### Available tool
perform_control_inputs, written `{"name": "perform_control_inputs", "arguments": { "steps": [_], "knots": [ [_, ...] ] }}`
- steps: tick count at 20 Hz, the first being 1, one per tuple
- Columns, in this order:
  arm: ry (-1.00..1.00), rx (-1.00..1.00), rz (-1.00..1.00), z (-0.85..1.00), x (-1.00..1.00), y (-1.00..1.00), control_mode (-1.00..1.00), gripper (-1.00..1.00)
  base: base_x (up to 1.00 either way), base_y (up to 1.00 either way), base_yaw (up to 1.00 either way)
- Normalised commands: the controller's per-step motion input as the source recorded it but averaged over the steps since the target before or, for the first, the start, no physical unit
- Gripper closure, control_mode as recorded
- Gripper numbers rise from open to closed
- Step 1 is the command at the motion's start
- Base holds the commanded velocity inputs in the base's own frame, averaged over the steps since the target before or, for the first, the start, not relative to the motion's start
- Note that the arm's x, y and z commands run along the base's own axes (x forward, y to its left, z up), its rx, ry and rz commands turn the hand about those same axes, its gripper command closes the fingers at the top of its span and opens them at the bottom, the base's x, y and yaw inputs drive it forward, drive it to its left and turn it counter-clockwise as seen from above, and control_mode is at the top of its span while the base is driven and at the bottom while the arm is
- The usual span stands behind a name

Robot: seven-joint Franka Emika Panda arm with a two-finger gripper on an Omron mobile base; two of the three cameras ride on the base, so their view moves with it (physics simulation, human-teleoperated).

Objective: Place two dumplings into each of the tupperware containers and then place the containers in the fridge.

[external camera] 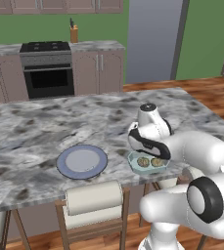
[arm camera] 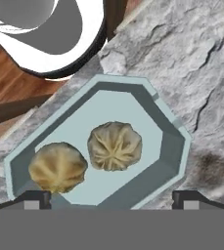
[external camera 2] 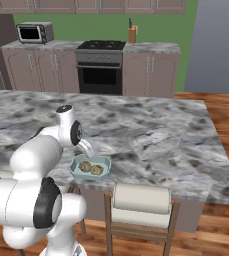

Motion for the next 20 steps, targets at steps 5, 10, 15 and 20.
{"name": "perform_control_inputs", "arguments": {
  "steps": [5,10,15,20],
  "knots": [
    [0.28,-0.01,0.4,0.29,-0.15,0.21,-1.0,-1.0,0.0,0.0,0.0],
    [-0.07,0.0,0.48,-0.01,-0.42,0.15,-1.0,-1.0,0.0,0.0,0.0],
    [-0.22,-0.01,0.36,-0.1,-0.59,0.24,-1.0,-1.0,0.0,0.0,0.0],
    [0.02,-0.05,0.3,-0.24,-0.11,0.28,-1.0,-1.0,0.0,0.0,0.0]
  ]
}}
